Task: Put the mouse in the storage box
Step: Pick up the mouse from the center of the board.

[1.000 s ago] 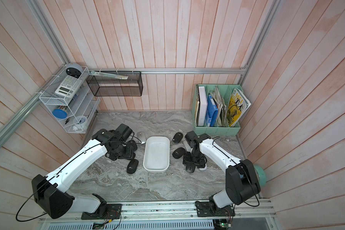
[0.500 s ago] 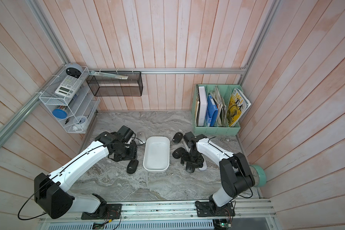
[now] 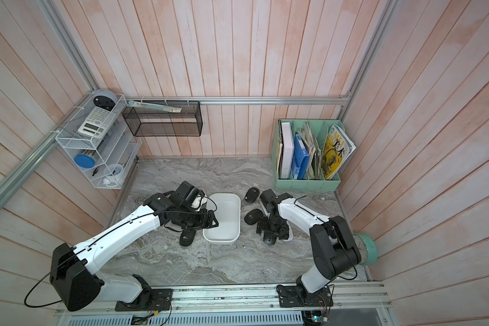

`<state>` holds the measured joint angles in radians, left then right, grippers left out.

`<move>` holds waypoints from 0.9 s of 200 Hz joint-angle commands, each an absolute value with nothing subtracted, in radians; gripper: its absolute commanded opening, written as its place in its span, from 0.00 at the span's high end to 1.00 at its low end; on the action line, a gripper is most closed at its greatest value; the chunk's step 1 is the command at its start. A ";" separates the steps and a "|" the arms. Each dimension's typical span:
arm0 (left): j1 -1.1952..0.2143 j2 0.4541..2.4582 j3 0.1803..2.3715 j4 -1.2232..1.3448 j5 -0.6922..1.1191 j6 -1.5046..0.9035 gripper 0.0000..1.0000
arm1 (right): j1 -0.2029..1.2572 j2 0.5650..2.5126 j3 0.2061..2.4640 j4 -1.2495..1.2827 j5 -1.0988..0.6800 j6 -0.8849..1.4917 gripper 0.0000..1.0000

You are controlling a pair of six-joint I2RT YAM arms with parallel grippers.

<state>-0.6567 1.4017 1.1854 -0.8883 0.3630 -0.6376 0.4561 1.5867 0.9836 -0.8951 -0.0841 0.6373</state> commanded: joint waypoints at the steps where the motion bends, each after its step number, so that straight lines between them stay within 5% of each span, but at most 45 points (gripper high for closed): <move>1: -0.664 1.417 1.183 -0.818 0.398 -0.676 0.20 | 0.458 1.594 0.968 -0.858 -0.089 0.662 0.08; 89: -0.665 1.421 1.169 -0.817 0.391 -0.676 0.20 | 0.458 1.687 1.001 -0.859 -0.045 0.690 0.10; 180: -0.665 1.415 1.153 -0.827 0.382 -0.667 0.21 | 0.476 1.737 1.001 -0.827 0.060 0.665 0.23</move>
